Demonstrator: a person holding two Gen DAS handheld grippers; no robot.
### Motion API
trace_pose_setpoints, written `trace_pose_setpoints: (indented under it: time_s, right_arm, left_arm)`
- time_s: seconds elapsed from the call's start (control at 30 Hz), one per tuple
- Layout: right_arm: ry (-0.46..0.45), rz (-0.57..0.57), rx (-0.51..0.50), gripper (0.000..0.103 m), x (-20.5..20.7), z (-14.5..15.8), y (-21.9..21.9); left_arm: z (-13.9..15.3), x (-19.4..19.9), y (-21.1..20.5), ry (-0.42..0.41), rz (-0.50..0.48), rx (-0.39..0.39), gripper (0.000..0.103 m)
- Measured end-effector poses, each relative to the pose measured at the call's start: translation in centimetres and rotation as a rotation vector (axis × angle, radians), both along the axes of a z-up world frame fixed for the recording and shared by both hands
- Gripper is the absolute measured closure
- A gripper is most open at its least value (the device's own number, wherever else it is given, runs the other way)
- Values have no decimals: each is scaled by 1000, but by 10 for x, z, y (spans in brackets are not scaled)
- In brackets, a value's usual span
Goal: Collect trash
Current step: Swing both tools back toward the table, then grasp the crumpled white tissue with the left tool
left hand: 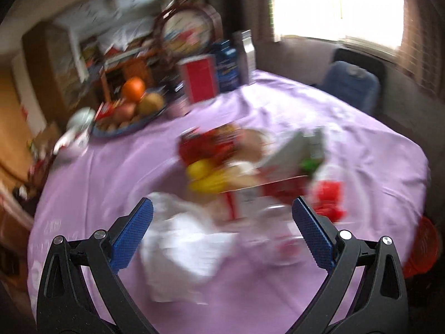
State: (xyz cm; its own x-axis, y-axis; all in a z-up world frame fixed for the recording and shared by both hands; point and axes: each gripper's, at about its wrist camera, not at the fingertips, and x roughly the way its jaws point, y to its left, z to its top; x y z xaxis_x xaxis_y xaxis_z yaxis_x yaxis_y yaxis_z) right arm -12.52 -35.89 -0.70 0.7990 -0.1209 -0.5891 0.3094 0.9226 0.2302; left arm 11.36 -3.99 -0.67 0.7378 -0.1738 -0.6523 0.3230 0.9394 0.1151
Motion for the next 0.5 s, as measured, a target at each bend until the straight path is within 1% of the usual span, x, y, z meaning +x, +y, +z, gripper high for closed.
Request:
trace_pose_setpoints:
  time_s: [0.07,0.13,0.23,0.27,0.33,0.4,0.5]
  right_arm:
    - [18,58,-28,6,19,2,20]
    - [36,100,-60,6,34,4,34]
    - [84,186,-133,6,64,6,66]
    - [93,228,-166,6,74,7,79]
    - [94,278,-197,6,85,9,96]
    - [87,344,-207,6,97,11,116]
    - [79,427,-191,6,113,10,140]
  left_arm:
    - [-6,12,21,26,42,-18,7]
    - [-14,24,35,49,59,-36,7]
    - [-24,31,50,90,64,-63,7]
    - [-29,35,54,109,64,-71,7]
    - [-35,40,57,152,61,-78,7]
    - [-39,41,61,181,51,-93,7]
    - [-47,43,66,193,51,-81,7]
